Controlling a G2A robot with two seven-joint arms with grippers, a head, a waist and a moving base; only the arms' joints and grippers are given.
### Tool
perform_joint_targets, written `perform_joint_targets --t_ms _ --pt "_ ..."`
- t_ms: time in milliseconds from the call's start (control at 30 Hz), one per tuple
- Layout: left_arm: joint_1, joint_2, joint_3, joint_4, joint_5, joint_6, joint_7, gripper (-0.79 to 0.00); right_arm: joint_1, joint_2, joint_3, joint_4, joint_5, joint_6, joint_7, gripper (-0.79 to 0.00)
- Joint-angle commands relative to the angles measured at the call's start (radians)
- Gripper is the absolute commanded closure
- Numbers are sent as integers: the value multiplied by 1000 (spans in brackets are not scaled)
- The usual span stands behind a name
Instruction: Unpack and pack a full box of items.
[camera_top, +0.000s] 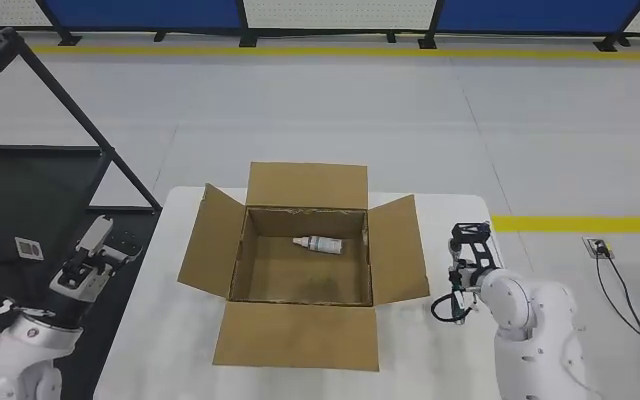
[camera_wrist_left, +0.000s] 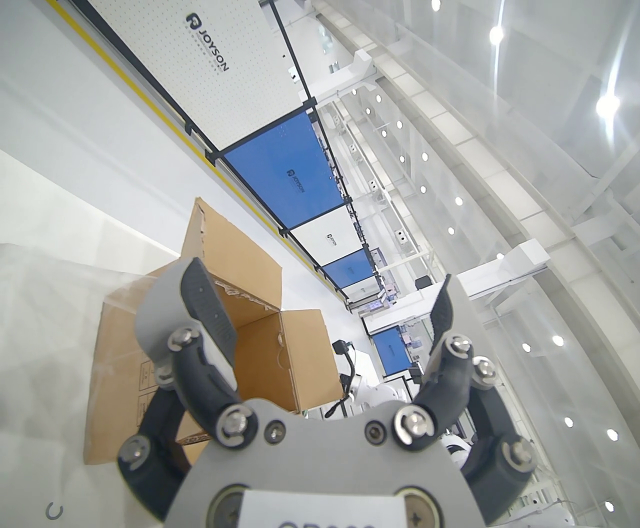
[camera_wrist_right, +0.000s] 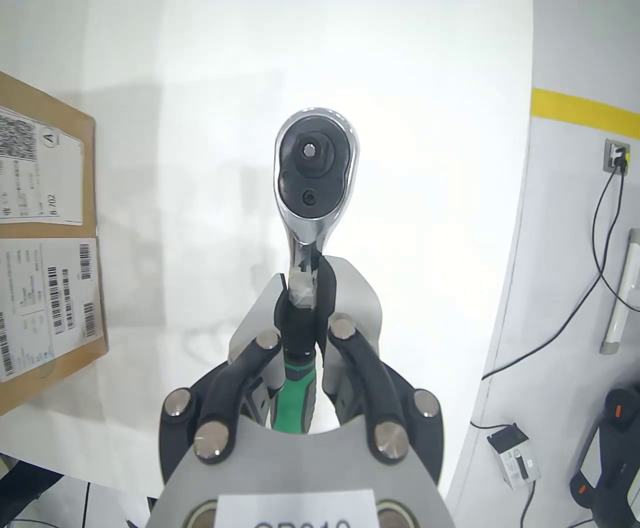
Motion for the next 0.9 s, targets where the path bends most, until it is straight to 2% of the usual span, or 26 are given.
perform_joint_targets --t_ms 0,567,600,633,667,767,867 --pt "2 0 -1 0 -1 3 5 -785 13 5 4 43 4 -14 4 0" --pt "-28 2 39 -8 27 23 4 -785 14 36 4 165 24 1 4 0" --pt "-29 2 40 -8 25 24 3 -785 15 38 4 169 27 -1 1 -15" --pt "-30 3 41 -8 26 23 1 -785 16 40 4 172 30 0 1 -83" --pt "-31 3 40 -6 25 23 1 -785 17 41 3 175 33 0 1 -105" --pt "-32 3 38 -5 23 24 1 -785 20 46 -2 181 39 2 5 -259" --pt "-33 3 35 -3 20 21 1 -785 22 50 -10 178 46 9 8 -342"
